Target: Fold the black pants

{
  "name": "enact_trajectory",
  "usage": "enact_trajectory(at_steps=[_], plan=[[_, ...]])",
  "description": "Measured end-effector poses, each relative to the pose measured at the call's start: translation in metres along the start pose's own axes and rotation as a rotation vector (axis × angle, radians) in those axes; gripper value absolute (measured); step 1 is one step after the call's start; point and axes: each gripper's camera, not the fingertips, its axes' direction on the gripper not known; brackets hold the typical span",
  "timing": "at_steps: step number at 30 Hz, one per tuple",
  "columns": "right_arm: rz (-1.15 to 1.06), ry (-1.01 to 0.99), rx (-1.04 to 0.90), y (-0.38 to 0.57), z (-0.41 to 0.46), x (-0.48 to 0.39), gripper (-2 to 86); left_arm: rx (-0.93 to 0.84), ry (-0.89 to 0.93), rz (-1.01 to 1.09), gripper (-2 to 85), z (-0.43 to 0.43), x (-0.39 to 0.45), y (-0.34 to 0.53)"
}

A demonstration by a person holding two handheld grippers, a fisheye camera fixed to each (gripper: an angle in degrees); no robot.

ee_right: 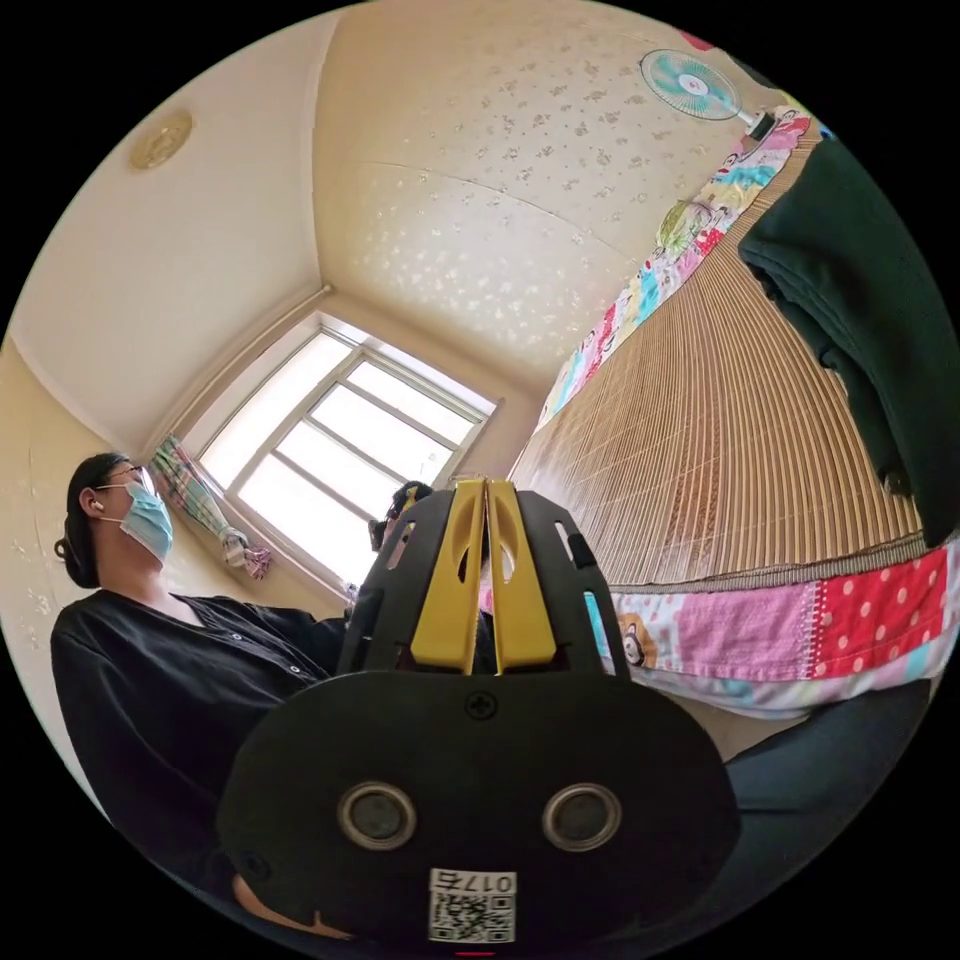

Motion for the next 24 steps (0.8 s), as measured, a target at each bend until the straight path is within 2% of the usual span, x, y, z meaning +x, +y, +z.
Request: enact_trajectory(at_steps=[2,4,6,8,14,19,22,24], plan=[[-0.008,0.015,0.001,0.003,-0.006,-0.003,0.2,-0.192,0.037,0.096,2.1,0.066,0.043,0.012],[-0.002,0.023,0.01,0.006,-0.014,-0.003,0.1,-0.306,0.132,0.147,1.2,0.108,0.063,0.039],[0.02,0.067,0.017,0.011,-0.024,0.0,0.1,-0.444,0.238,0.194,0.8,0.149,0.08,0.08],[0.043,0.104,0.007,0.015,-0.029,0.005,0.1,-0.647,0.33,0.274,1.1,0.192,0.104,0.157],[0.054,0.219,-0.096,0.017,-0.019,0.015,0.7,-0.98,0.565,0.281,0.2,0.193,0.125,0.354],[0.024,0.28,-0.236,-0.01,0.031,0.028,3.0,-1.09,0.654,0.299,-0.3,0.132,0.128,0.436],[-0.053,0.273,-0.353,-0.04,0.095,0.035,6.0,-1.01,0.743,0.2,0.6,0.088,0.104,0.431],[-0.098,0.262,-0.461,-0.065,0.158,0.045,8.2,-0.938,0.706,0.145,3.5,0.065,0.085,0.413]])
